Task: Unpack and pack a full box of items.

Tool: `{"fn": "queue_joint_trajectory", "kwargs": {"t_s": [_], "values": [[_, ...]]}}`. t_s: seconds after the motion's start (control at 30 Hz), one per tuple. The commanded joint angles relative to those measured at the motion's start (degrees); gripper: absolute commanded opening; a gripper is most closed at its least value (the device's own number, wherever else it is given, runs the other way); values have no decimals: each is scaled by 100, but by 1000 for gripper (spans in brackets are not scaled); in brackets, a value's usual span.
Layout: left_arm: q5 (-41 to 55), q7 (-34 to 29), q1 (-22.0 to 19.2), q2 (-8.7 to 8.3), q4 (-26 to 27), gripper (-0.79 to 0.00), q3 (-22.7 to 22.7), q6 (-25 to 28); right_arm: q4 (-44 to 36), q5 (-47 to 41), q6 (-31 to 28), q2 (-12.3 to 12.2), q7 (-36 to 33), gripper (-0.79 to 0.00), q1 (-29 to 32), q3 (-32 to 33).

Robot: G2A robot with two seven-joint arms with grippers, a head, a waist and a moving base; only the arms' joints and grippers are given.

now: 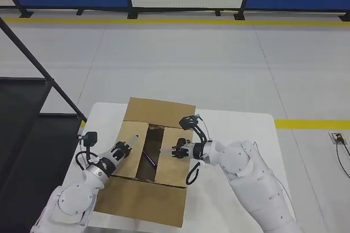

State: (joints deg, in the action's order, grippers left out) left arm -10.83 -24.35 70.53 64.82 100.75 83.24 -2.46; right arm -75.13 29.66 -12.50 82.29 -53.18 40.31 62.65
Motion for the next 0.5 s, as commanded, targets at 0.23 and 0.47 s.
{"fn": "queue_joint_trajectory", "kwargs": {"t_s": [0.23, 0.47], "values": [[82, 138, 270, -27, 512, 0, 371, 226, -282, -164, -150, -63, 164, 0, 72, 139], [562, -383, 925, -136, 1003, 0, 1531, 639, -501, -242, -119, -94, 332, 0, 15, 205]]}}
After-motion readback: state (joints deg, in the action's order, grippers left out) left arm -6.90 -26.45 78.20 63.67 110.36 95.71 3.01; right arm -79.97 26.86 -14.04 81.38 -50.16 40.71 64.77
